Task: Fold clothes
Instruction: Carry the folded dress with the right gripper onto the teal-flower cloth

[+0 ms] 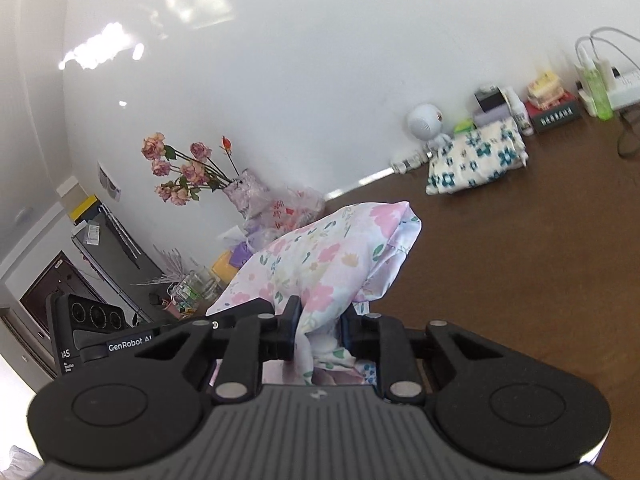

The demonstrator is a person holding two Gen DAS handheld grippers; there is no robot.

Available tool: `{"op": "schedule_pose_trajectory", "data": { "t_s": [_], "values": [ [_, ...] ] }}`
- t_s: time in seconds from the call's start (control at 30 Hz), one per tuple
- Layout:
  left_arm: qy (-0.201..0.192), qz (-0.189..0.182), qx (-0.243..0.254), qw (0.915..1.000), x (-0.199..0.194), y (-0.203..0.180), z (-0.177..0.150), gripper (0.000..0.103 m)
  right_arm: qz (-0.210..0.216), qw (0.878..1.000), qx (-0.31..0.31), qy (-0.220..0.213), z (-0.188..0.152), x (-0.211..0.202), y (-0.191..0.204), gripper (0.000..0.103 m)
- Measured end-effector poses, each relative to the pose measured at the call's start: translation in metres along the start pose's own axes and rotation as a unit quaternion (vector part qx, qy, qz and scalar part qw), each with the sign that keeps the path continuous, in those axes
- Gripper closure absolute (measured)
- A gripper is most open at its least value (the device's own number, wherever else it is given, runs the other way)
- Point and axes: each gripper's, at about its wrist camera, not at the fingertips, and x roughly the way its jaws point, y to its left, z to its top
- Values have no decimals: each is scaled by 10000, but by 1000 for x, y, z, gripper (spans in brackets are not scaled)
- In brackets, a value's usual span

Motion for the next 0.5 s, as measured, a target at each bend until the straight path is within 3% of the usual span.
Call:
{"op": "schedule_pose_trajectory", "data": {
  "t_s": [0.17,0.27,0.5],
  "values": [
    [-192,293,-26,9994,56,8,78,81,74,9994,-255,-236,72,31,0,85],
    [-280,446,-107,9986,102,25,113,82,-46,9991,-245,-346,114,66,-20,85],
    [-178,372,-722,9965,226,107,153,84,-199,9987,343,-322,187,151,-113,85]
  ]
}}
